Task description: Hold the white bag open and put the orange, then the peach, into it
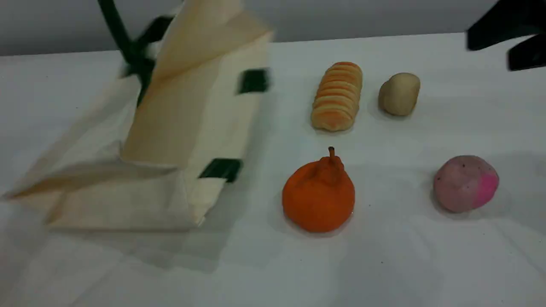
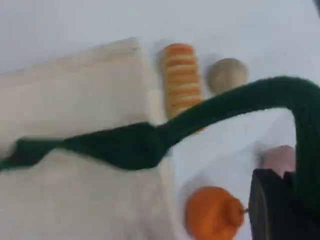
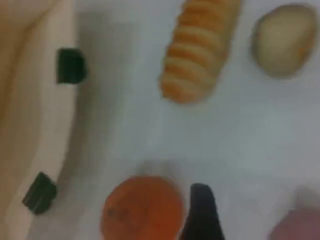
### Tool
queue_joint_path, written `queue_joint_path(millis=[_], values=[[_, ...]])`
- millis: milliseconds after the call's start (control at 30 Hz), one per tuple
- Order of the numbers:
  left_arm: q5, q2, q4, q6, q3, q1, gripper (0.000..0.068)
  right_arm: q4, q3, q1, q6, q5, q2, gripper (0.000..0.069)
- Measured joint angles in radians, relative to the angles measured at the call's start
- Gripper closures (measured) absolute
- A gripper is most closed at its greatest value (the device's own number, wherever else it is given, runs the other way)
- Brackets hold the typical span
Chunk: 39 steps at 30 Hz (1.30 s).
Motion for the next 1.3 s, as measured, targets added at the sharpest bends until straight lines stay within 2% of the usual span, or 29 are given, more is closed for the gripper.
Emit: queue_joint_path(millis=[100, 367, 467, 633, 833, 900, 1100, 1300], values=[[0.041, -0.038, 0.006, 0.0, 0.0, -0.004, 0.0629, 0.071, 0.0, 0.048, -0.08, -0.005, 0.027, 0.0211], [0.073, -0.093, 0.197, -0.08, 0.0, -0.002, 0.0629, 0.253, 0.0, 0.141, -0.289, -0.034, 0.124, 0.0211], [0.066, -0.113, 0.237, -0.083, 0.0, -0.001, 0.0629, 0.282, 0.0, 0.166, -0.337, -0.033, 0.173, 0.0211], [0.066, -0.119, 0.216, -0.084, 0.0, -0.001, 0.0629, 0.337, 0.0, 0.222, -0.399, -0.028, 0.257, 0.0211], [0.07, -0.118, 0.15, -0.059, 0.0, -0.001, 0.0629, 0.383, 0.0, 0.284, -0.401, -0.026, 0.328, 0.0211], [0.076, -0.118, 0.118, -0.043, 0.0, -0.001, 0.0629, 0.381, 0.0, 0.292, -0.4, -0.013, 0.347, 0.0211], [0.077, -0.118, 0.11, -0.042, 0.0, -0.001, 0.0629, 0.378, -0.016, 0.292, -0.4, 0.062, 0.394, 0.0211], [0.09, -0.118, 0.059, -0.022, 0.0, -0.001, 0.0629, 0.378, -0.063, 0.292, -0.4, 0.093, 0.427, 0.0211]])
